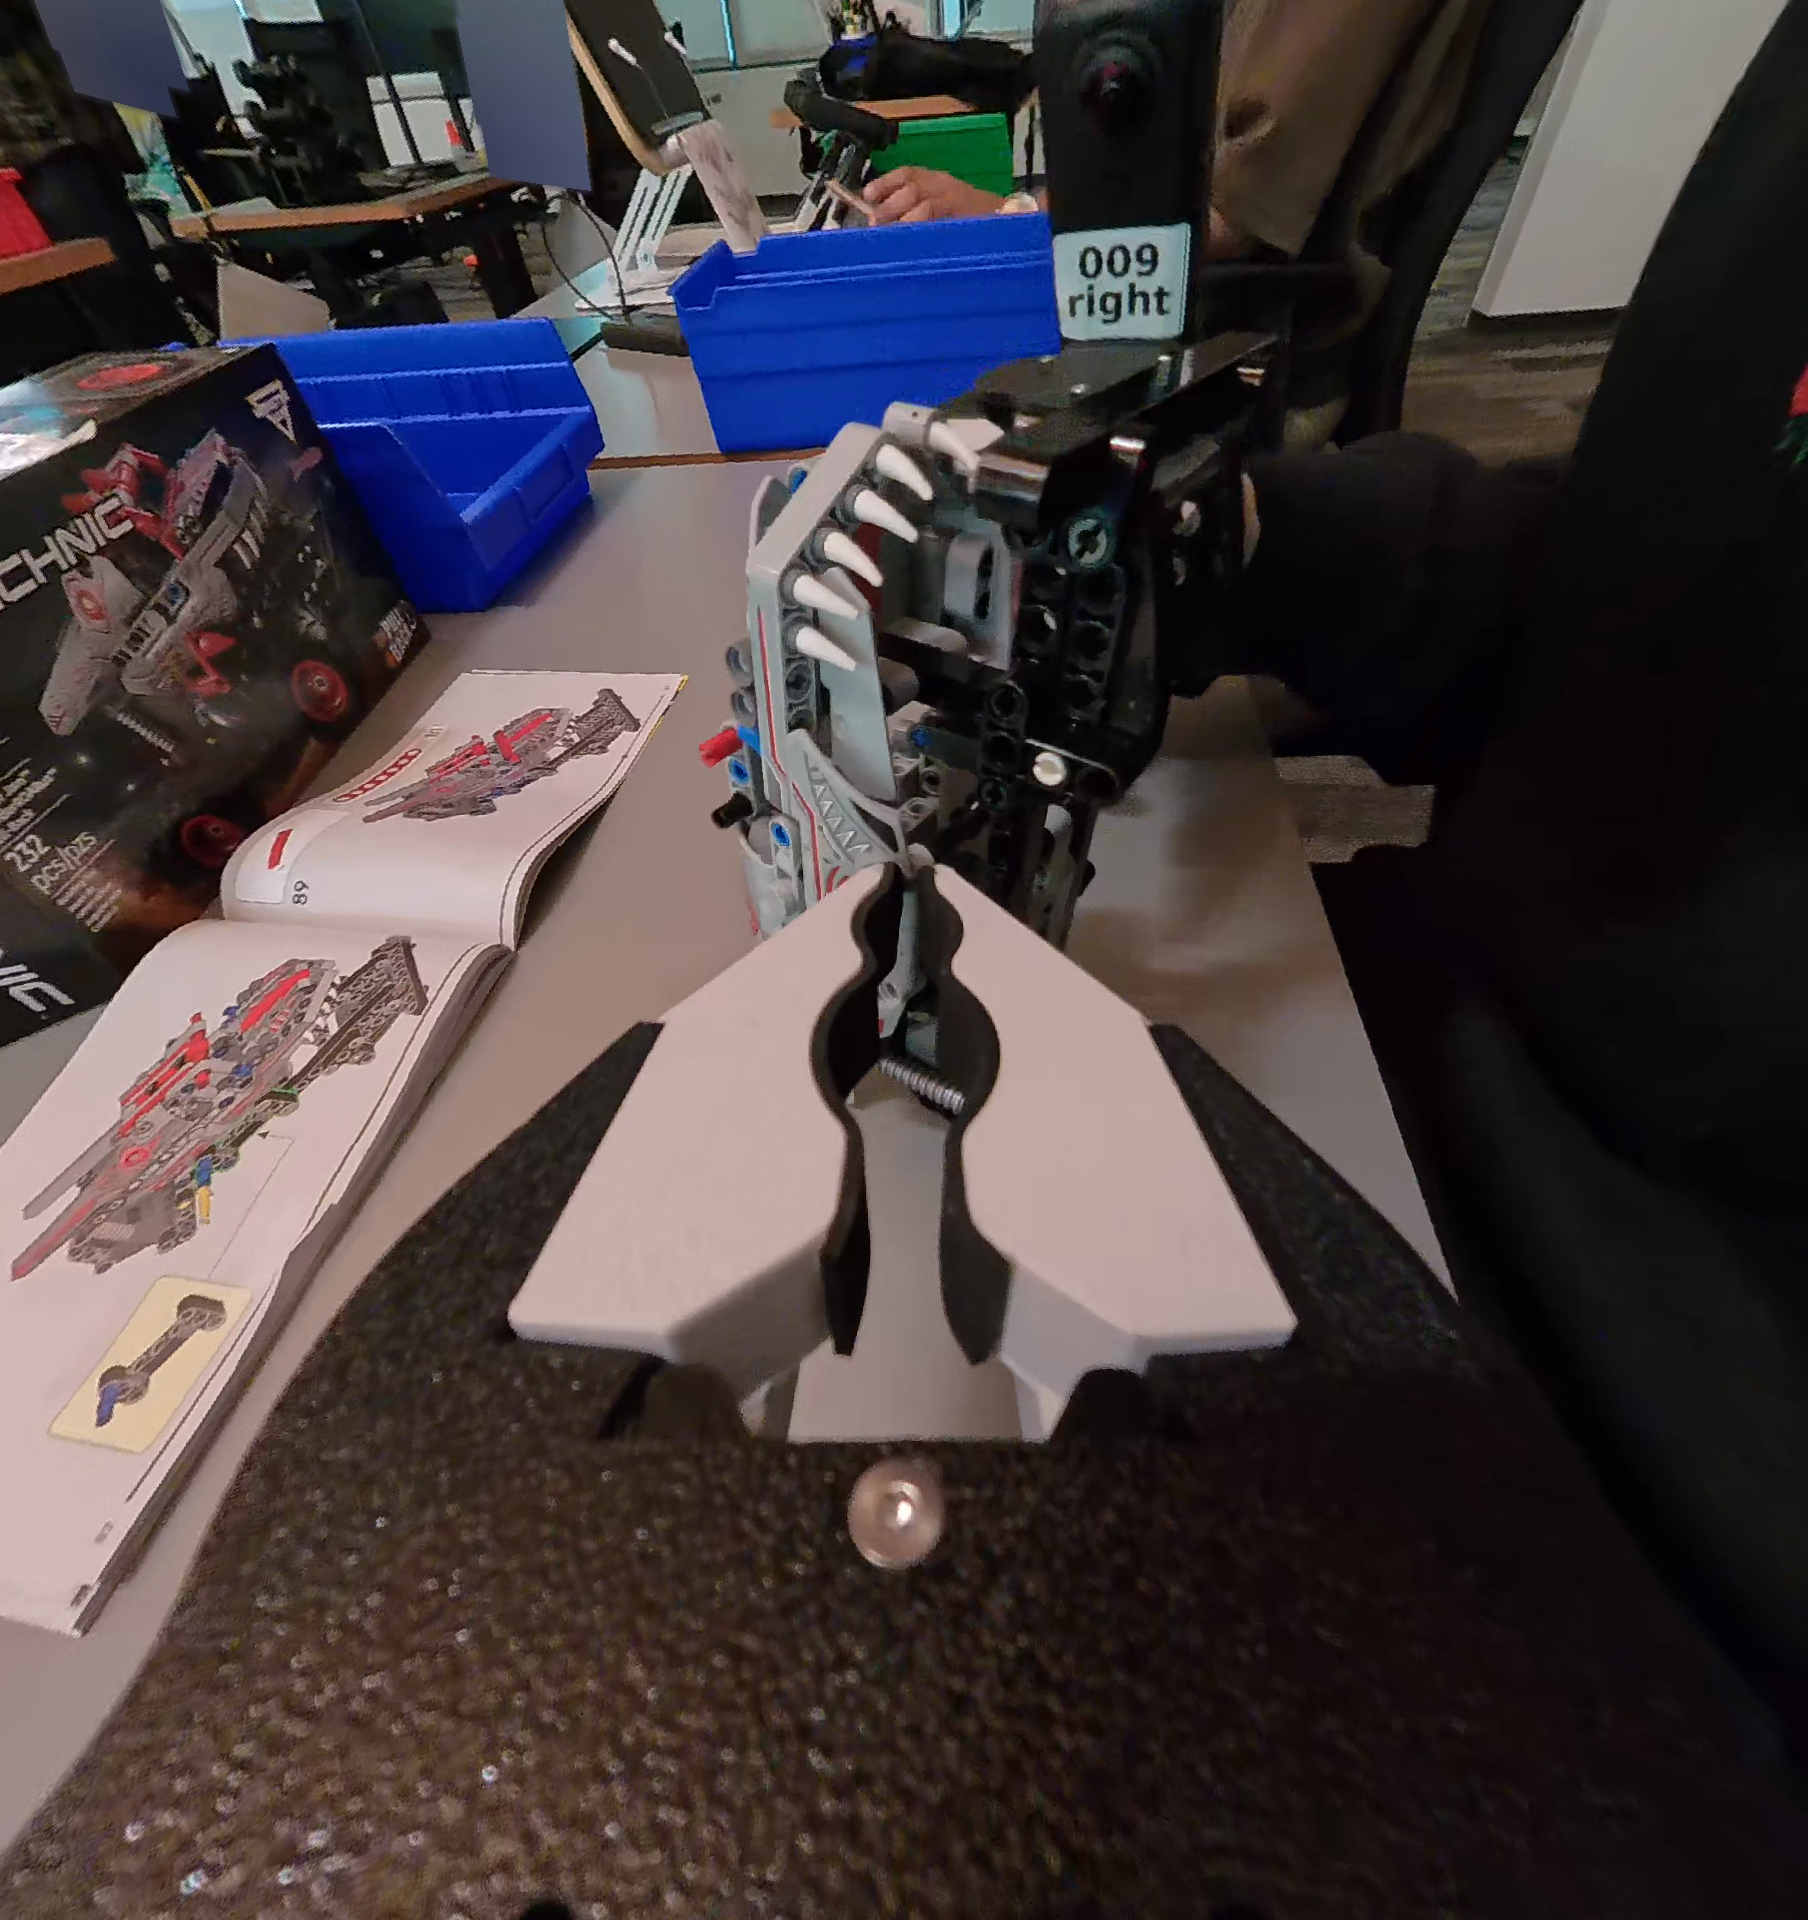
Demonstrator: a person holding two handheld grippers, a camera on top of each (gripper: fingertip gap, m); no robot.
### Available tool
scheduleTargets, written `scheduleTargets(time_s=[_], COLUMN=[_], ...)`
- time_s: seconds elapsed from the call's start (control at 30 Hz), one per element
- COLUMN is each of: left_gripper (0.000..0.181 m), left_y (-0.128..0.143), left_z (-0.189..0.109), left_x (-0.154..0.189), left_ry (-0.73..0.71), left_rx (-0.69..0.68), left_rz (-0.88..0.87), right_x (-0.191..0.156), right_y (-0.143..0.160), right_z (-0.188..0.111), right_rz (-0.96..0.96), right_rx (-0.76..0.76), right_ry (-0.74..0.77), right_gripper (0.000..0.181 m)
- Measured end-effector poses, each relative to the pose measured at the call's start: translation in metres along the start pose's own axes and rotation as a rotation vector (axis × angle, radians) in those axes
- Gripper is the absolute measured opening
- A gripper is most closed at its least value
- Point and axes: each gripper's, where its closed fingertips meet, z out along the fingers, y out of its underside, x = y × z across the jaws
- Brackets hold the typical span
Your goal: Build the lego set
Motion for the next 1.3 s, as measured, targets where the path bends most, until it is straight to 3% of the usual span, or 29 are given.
scheduleTargets(time_s=[0.1, 0.2, 0.53, 0.83, 1.0, 1.1, 1.17, 1.3], left_gripper=[0.000, 0.000, 0.000, 0.000, 0.000, 0.000, 0.000, 0.000], left_y=[-0.001, 0.001, 0.005, 0.005, 0.005, 0.004, 0.004, 0.004], left_z=[0.001, -0.001, -0.004, -0.002, -0.002, -0.001, -0.001, -0.002], left_x=[0.004, 0.005, 0.014, 0.013, 0.014, 0.015, 0.017, 0.017], left_ry=[0.008, 0.012, 0.025, -0.037, -0.048, -0.051, -0.051, -0.045], left_rx=[0.004, -0.008, -0.033, -0.044, -0.032, 0.007, 0.026, 0.043], left_rz=[0.015, 0.024, 0.068, 0.055, 0.077, 0.056, 0.048, 0.038], right_x=[-0.010, -0.004, -0.003, -0.003, -0.004, -0.005, 0.002, 0.001], right_y=[0.006, 0.007, 0.008, 0.007, 0.007, 0.005, 0.000, 0.003], right_z=[0.011, 0.018, 0.027, 0.025, 0.025, 0.021, 0.010, -0.008], right_rz=[-0.025, -0.065, -0.083, -0.076, -0.055, -0.075, -0.058, -0.038], right_rx=[0.003, -0.041, -0.104, -0.056, -0.059, -0.040, -0.023, -0.068], right_ry=[0.004, 0.052, -0.006, 0.057, 0.018, -0.024, -0.008, -0.036], right_gripper=[0.044, 0.040, 0.039, 0.039, 0.039, 0.041, 0.052, 0.033])
